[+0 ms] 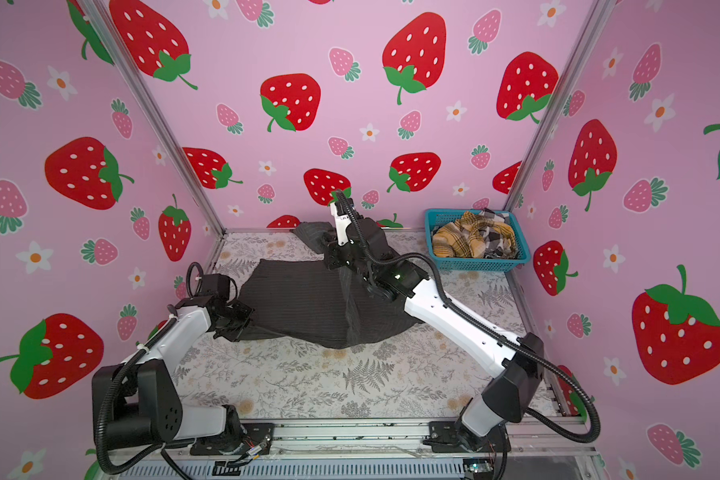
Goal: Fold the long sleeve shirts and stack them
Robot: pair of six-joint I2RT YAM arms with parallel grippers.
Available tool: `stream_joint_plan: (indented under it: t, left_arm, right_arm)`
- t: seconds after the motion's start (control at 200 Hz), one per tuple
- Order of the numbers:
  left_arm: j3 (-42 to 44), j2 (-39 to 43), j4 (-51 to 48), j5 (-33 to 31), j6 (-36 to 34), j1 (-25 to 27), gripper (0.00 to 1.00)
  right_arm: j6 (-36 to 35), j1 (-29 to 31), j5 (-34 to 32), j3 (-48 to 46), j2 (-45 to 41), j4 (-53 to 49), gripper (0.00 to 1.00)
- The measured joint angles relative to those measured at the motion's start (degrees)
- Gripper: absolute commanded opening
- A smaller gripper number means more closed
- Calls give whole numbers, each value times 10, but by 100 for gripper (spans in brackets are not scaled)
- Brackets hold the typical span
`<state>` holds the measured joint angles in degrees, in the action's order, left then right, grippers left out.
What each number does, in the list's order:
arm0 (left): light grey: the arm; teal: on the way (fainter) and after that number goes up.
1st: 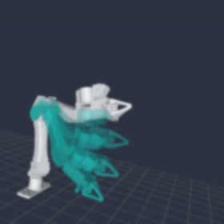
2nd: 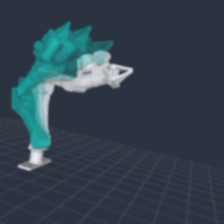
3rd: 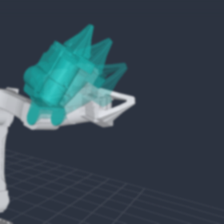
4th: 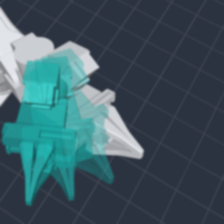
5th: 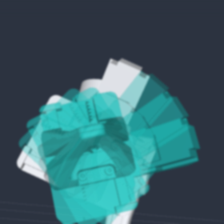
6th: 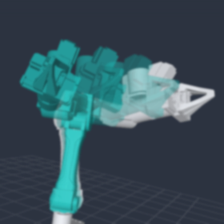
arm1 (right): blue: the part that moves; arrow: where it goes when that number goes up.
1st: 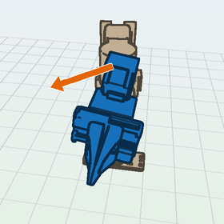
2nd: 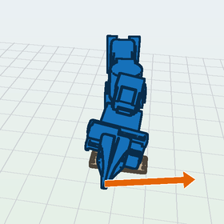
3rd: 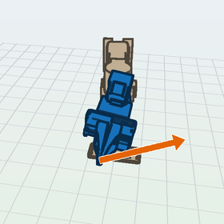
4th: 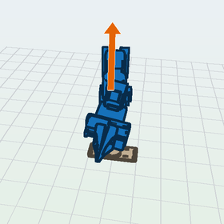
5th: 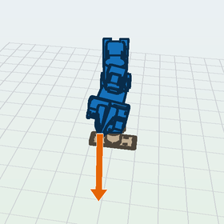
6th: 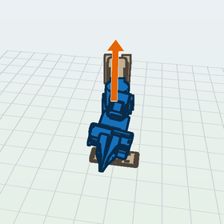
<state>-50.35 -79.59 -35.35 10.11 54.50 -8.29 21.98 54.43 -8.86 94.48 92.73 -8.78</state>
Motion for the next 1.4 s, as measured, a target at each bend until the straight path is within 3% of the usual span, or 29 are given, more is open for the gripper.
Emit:
stream_joint_plan:
  t: [0.41,0.63,0.655,0.7,0.74,0.91,1.036,1.261,1.321,1.396]
  left_arm:
    - [-58,-149,27,30,-4,-37,0]
    - [-84,-180,26,37,-7,-37,0]
    - [-89,-181,25,36,-7,-37,0]
    - [-97,-183,25,37,-7,-37,0]
    - [-104,-187,26,37,-7,-37,0]
    - [-137,-235,26,41,-8,-38,0]
    - [-147,-258,31,49,-8,-41,0]
    - [-147,-257,33,52,-10,-43,0]
    - [-147,-257,33,53,-12,-43,0]
    - [-147,-257,33,54,-16,-44,0]
  right_arm:
    - [-23,-48,28,188,239,-32,0]
    - [-14,-79,16,377,409,-113,0]
    - [-12,-84,17,397,425,-121,10]
    - [-10,-90,20,418,443,-128,46]
    - [-10,-94,26,423,451,-129,71]
    - [-19,-103,36,404,441,-164,97]
    - [-26,-96,31,260,353,-185,93]
    - [-9,-105,59,-60,116,-186,68]
    - [-10,-113,63,-120,77,-179,61]
    - [-9,-127,75,-170,62,-170,61]
